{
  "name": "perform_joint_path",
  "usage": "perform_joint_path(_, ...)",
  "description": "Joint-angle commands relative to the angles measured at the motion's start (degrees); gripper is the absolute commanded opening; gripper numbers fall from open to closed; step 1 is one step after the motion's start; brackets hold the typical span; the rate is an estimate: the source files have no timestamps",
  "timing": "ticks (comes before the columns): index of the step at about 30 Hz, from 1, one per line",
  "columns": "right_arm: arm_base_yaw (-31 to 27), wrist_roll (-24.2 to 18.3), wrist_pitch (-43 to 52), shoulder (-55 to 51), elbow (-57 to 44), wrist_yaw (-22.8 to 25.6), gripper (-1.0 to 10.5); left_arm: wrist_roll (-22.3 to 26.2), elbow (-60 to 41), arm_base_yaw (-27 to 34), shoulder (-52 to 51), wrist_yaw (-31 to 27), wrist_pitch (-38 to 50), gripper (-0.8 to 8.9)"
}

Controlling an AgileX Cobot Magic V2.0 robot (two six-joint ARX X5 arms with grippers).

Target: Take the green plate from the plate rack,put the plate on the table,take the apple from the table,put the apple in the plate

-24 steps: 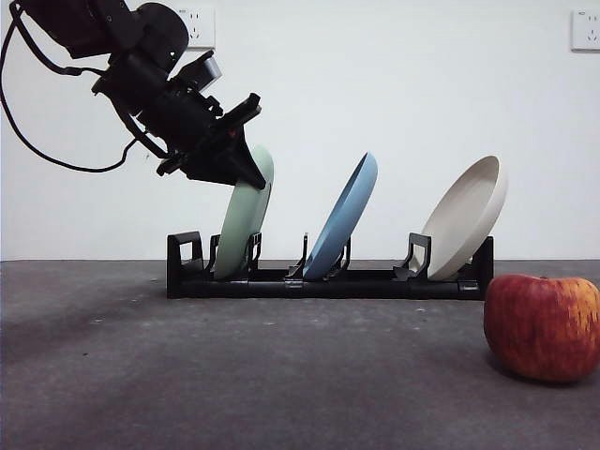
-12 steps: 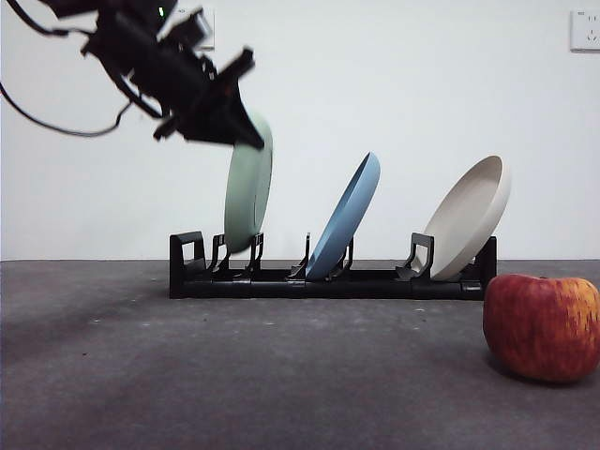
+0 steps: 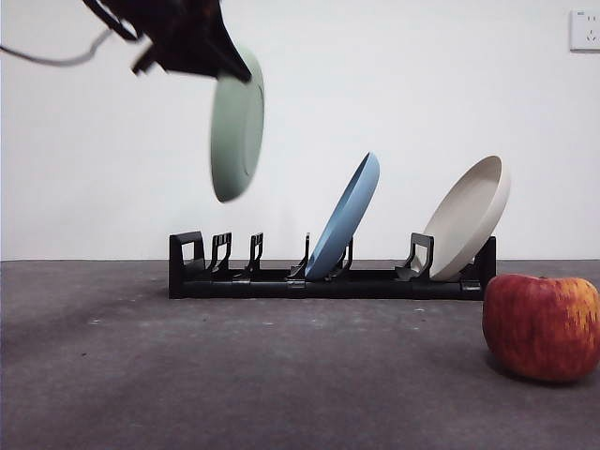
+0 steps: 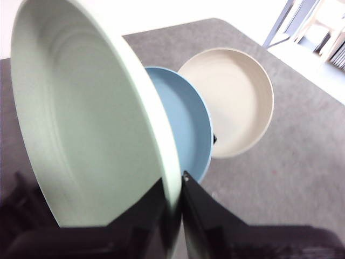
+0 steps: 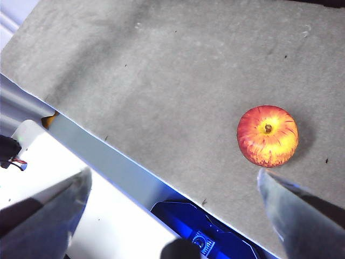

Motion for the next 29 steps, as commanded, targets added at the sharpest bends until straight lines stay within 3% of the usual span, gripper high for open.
perform_joint_path(1, 0.1, 0.4, 0.0, 0.0, 0.2, 0.1, 6.6, 6.3, -0.2, -2.0, -4.5, -3.8, -5.5, -0.08)
perform_joint_path(10, 0.1, 0.4, 0.0, 0.0, 0.2, 0.1, 6.6, 16.6, -0.2, -14.2, -14.7, -24.5, -26.7, -0.08)
perform_joint_path(15, 0.1, 0.4, 0.0, 0.0, 0.2, 0.1, 6.6, 16.8, -0.4, -23.9, -14.5, -35.8, -34.5, -0.06)
perform_joint_path(21, 0.1, 0.4, 0.0, 0.0, 0.2, 0.1, 6.6, 16.8, -0.4, -35.4, -11.2, -46.9, -37.1, -0.06)
perform_joint_path(29, 0.1, 0.4, -0.1, 0.0, 0.2, 0.1, 6.6, 16.8, -0.5, -43.2, -2.2, -51.6, -37.5, -0.06)
